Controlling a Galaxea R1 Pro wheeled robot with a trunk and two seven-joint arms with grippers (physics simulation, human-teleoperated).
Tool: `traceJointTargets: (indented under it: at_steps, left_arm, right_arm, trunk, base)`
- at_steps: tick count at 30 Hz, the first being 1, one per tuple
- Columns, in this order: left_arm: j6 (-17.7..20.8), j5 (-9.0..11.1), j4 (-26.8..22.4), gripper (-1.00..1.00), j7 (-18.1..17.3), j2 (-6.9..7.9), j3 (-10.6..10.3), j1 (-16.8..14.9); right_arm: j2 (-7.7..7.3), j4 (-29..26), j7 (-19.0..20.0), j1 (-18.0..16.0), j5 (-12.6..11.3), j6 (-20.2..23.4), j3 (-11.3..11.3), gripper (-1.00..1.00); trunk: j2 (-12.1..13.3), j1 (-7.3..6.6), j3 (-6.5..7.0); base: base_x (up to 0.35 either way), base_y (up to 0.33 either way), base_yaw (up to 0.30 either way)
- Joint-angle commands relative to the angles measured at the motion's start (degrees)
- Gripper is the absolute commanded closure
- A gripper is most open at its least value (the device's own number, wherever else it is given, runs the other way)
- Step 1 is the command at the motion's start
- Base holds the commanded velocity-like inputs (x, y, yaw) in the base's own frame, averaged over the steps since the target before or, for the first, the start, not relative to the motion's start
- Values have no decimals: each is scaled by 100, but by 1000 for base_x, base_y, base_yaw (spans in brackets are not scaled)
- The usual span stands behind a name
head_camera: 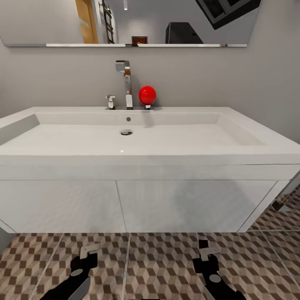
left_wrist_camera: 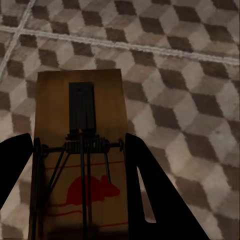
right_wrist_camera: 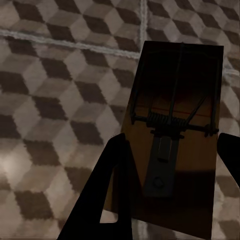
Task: Take the four mousetraps from the cabinet in the bathroom and place them on the bathroom floor. Make sure all four end up on the same floor surface, and ensure that at least two of them are either under or directly next to the same bathroom sink.
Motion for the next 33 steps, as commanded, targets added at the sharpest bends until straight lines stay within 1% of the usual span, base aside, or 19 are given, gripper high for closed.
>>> traceJointTargets:
  at_steps: [1,2,5,17,28,33]
  left_arm:
    - [-31,56,-6,100,31,22,-2,-6]
    - [-30,53,-7,100,24,35,37,-6]
    - [-30,51,-7,100,-6,42,70,-7]
    - [-30,50,-7,100,-18,45,78,-5]
    - [-21,54,-7,100,-27,32,78,-6]
    - [-21,50,-7,100,-21,33,78,-7]
  right_arm:
    - [-4,4,-28,-5,-56,-21,49,100]
    - [-4,6,-28,-3,-57,-21,51,100]
    - [-4,7,-28,-3,-56,-22,48,100]
    - [-4,8,-28,1,-49,-30,47,100]
    - [-4,8,-28,0,-57,-38,31,100]
    - [-4,8,-28,-4,-60,-39,14,100]
  trunk:
    - [-4,1,-28]
    - [-5,4,-50]
    - [-9,11,-116]
    - [-25,42,-382]
    - [-25,42,-382]
    - [-32,55,-493]
  base:
    - [0,0,0]
    - [0,0,0]
    - [0,0,0]
    - [0,0,0]
    - [0,0,0]
    - [0,0,0]
